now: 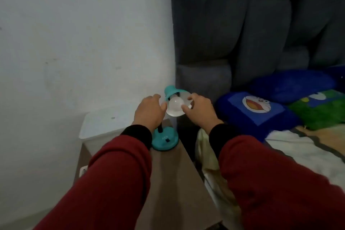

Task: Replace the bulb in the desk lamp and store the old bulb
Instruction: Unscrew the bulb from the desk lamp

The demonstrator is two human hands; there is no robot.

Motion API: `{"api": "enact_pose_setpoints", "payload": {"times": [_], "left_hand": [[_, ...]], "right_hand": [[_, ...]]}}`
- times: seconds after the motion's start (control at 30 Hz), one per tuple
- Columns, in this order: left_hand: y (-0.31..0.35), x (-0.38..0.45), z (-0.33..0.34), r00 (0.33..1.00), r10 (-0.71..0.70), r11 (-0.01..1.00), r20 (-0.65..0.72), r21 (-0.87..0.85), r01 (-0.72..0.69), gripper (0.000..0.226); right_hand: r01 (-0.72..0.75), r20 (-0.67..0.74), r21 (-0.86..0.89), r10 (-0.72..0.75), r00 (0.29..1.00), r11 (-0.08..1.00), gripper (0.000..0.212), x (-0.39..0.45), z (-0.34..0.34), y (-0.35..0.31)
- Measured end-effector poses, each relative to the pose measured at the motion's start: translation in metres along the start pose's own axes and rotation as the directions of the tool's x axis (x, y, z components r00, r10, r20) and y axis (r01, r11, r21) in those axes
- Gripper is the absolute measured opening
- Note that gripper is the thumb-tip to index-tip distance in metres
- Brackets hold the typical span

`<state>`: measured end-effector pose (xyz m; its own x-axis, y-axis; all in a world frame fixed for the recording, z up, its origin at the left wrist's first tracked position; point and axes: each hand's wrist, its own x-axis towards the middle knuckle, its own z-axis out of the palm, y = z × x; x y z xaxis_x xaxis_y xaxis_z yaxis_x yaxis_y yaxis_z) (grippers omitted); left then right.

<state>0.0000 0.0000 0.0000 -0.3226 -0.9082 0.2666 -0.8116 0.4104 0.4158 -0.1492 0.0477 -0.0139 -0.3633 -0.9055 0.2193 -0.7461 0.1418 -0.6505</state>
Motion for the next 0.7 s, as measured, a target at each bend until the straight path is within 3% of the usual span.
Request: {"api": "enact_pose_setpoints", "payload": {"times": [0.17,0.3,0.43,0.53,0.7], "left_hand": [[-0.013,0.03,0.036,0.994,0.089,0.961,-0.056,-0.257,-0.1,0.042],[-0.017,0.044,0.056,0.994,0.071,0.898,-0.078,-0.43,-0.098,0.039],[-0.019,0.048,0.065,0.994,0.035,0.848,-0.1,-0.524,-0.083,0.037],[-0.021,0.05,0.065,0.996,0.006,0.832,-0.092,-0.551,-0.056,0.037],[-0.024,0.055,0.064,0.997,-0.012,0.826,-0.08,-0.563,-0.035,0.036]], "right_hand": [[-0.12,-0.142,0.419,0.196,0.97,0.9,0.057,0.016,0.056,0.013],[-0.159,-0.147,0.527,0.274,0.951,0.835,0.063,0.03,0.086,0.017],[-0.226,-0.06,0.659,0.349,0.935,0.718,0.061,0.038,0.096,0.017],[-0.222,-0.06,0.703,0.368,0.928,0.675,0.058,0.044,0.097,0.017],[-0.159,-0.138,0.564,0.282,0.949,0.811,0.063,0.046,0.096,0.019]]}}
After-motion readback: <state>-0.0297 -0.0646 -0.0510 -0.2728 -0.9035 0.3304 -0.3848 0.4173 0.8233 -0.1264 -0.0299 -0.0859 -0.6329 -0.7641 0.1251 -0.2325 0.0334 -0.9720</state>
